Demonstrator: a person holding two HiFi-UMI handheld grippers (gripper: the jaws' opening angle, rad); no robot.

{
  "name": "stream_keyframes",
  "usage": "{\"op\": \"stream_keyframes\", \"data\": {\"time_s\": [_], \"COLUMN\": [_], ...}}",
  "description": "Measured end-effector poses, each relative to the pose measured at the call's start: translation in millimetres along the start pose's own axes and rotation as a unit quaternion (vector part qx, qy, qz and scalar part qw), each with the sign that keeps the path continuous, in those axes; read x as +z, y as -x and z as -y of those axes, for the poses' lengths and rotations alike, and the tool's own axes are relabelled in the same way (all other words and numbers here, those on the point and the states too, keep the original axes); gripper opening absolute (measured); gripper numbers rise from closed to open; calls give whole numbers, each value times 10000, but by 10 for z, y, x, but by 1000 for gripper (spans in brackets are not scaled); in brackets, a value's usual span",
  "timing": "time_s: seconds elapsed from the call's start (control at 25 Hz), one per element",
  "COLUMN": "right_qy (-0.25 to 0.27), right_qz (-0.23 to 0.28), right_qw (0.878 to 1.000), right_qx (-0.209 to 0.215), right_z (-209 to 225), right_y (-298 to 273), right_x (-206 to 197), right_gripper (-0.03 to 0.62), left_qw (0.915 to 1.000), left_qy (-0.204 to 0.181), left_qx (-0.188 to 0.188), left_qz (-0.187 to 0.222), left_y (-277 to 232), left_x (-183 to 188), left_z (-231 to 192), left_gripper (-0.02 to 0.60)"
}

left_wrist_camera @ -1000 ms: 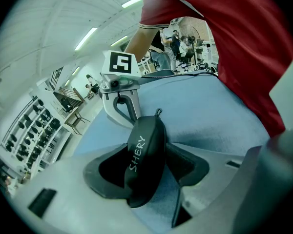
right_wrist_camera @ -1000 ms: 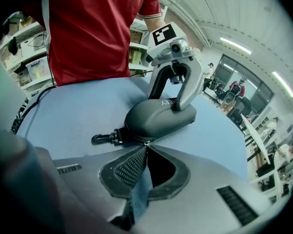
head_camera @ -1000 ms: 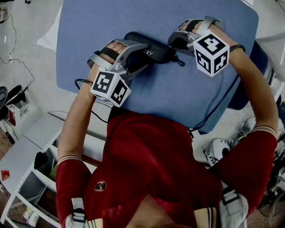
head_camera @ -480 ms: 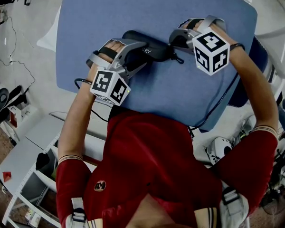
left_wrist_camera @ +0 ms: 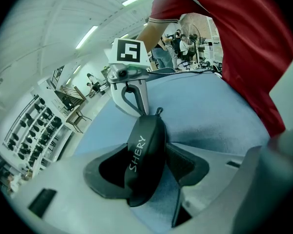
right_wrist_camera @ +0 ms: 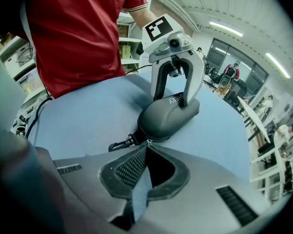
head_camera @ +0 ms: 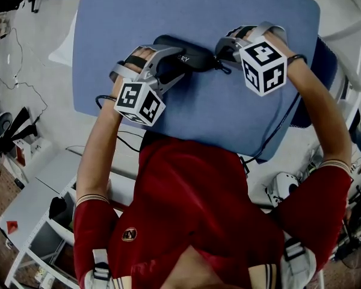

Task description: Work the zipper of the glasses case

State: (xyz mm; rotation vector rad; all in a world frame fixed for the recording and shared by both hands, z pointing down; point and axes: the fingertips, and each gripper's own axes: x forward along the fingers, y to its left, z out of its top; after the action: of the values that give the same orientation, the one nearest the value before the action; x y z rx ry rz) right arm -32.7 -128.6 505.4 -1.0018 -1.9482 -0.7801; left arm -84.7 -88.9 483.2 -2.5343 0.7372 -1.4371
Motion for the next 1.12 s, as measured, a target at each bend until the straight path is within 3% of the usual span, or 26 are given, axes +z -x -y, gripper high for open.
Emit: {"op": "stream_keyframes", "data": {"time_s": [0.28,0.56,0.88,1.12], "right_qy": [-558,-1284,-2106,-2874], "right_qz": [-215,-676,-1131,-1421], "right_qw": [9979,9875,9659,9366], "right_qx": [-259,-617,-993,-1416], "right_z": [-51,2,-143,-165], "right_y": [-21,-41,-80,-98], "right_x": [65,277,312,357], "right_gripper": [-2,-2,-2,-2], "left_qw": [10000,9999,9996,9992], "left_qy": [45,14,-72,-126], "left_qx": [-33,-42,-81,-70], "left_qz": [9,137,276,378], "left_y": [18,206,138,135], "left_x": [-9,-83,-18,-9], "left_z": [-35,-28,-22,-20], "left_gripper": [230,230,238,238]}}
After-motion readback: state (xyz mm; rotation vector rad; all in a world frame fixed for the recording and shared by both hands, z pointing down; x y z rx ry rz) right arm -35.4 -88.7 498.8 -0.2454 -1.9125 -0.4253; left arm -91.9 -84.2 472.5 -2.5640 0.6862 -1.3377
